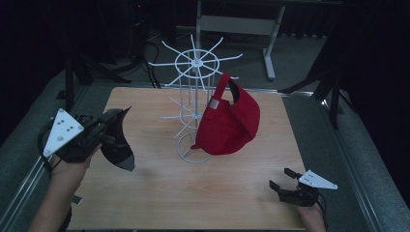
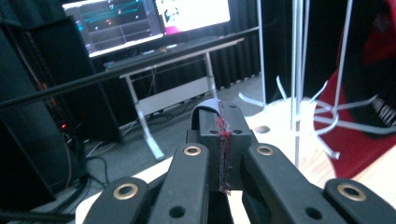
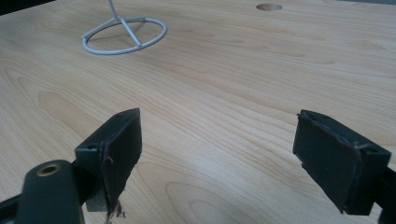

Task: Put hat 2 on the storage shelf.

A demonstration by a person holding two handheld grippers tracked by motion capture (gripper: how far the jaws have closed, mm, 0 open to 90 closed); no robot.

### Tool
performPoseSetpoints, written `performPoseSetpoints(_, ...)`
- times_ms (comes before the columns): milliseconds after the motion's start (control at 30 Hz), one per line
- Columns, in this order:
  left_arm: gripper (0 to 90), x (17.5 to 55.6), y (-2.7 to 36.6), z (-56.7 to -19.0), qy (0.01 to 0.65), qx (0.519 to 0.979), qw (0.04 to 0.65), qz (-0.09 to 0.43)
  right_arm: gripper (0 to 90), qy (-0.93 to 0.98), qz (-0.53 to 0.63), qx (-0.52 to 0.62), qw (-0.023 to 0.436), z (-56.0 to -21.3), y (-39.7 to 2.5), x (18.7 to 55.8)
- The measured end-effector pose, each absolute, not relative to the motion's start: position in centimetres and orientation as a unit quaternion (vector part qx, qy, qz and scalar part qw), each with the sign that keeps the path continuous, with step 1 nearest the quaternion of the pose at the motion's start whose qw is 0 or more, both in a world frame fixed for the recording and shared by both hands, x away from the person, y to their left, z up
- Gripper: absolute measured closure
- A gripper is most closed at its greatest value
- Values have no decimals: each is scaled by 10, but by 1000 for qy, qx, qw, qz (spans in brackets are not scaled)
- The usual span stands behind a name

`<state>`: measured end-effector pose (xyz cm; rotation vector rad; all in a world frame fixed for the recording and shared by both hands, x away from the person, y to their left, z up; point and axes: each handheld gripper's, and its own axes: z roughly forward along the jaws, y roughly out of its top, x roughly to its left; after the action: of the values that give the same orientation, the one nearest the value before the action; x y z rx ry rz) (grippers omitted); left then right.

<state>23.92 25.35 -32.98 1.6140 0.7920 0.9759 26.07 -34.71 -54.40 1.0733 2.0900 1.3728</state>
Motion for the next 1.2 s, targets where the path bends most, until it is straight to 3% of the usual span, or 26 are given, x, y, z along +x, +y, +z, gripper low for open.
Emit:
performPoseSetpoints(467,900,241,232,-288,264,667,559,417,153,749,501,382,206,-543,-347,259)
performPoseSetpoints(700,900,262,239,-276,240,665,610,358,153,749,501,383,205,-543,-348,259)
performPoseSetpoints(1200,900,300,227,-241,255,667,590,377,154,750,498,384,204,-544,-348,260)
